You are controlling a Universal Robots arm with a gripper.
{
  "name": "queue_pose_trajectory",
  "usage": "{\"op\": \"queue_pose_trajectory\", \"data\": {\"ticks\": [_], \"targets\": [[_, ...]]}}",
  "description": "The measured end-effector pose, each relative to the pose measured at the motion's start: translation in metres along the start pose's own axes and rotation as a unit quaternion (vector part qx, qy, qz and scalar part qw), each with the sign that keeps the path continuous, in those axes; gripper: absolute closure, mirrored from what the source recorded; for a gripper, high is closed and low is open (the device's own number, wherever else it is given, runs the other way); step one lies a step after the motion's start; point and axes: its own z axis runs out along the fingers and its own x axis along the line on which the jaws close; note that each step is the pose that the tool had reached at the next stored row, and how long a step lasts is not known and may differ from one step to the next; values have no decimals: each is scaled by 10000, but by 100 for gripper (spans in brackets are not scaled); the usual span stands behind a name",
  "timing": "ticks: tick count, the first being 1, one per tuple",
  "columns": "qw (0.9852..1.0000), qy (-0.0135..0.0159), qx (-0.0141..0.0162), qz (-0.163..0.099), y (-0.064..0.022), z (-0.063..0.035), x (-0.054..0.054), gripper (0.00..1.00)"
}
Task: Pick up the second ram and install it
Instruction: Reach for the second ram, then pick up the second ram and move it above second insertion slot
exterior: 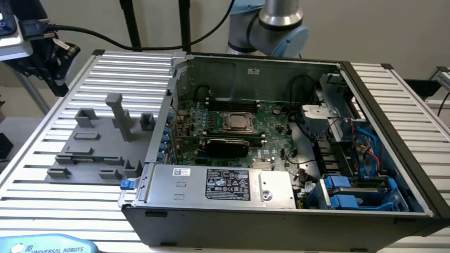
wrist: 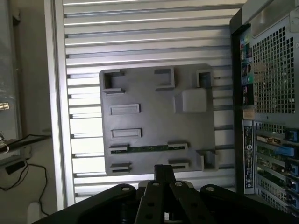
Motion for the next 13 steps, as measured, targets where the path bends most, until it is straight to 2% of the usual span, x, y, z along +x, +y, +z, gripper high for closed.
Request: {"op": "queue_pose_trajectory", "data": {"ticks": [3, 13], "targets": [[10000, 1, 0, -2, -11, 2, 62, 89], [10000, 1, 0, -2, -11, 2, 63, 89]]}}
